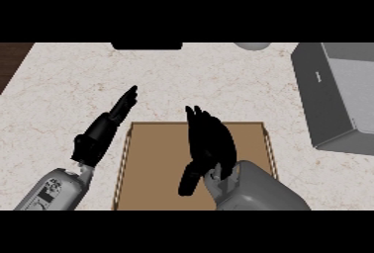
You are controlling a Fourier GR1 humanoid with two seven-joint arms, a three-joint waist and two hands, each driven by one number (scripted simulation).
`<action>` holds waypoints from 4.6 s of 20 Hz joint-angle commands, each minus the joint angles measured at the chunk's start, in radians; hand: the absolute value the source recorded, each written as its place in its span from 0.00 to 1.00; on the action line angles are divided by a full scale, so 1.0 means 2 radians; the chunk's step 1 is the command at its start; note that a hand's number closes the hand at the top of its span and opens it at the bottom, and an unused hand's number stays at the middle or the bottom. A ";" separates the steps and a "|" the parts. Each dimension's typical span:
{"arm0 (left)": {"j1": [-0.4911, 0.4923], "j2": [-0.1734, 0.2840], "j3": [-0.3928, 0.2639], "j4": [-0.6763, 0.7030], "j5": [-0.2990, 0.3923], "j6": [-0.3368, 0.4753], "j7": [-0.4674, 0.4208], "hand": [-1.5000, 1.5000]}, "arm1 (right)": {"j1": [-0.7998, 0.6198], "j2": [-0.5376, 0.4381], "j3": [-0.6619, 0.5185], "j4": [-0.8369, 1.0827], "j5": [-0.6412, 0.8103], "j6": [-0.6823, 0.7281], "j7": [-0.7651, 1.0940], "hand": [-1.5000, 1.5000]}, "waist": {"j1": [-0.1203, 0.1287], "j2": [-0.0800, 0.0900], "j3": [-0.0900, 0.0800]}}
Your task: Pick the eggplant from the tray and place it in the cardboard box
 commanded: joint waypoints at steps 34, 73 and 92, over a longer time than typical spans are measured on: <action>0.026 -0.056 0.041 -0.027 -0.076 -0.026 0.038 0.50 | 0.073 0.044 -0.018 0.173 0.069 0.016 -0.026 0.00 | 0.003 0.001 0.001; 0.057 -0.066 0.111 -0.028 -0.081 -0.085 0.021 0.50 | 0.232 -0.399 -0.117 0.032 0.109 -0.206 -0.557 1.00 | -0.024 -0.003 0.002; 0.047 -0.096 0.100 -0.027 -0.118 -0.078 0.032 0.50 | 0.470 -0.513 -0.497 -0.194 -0.229 -0.155 -0.650 1.00 | -0.018 -0.002 0.001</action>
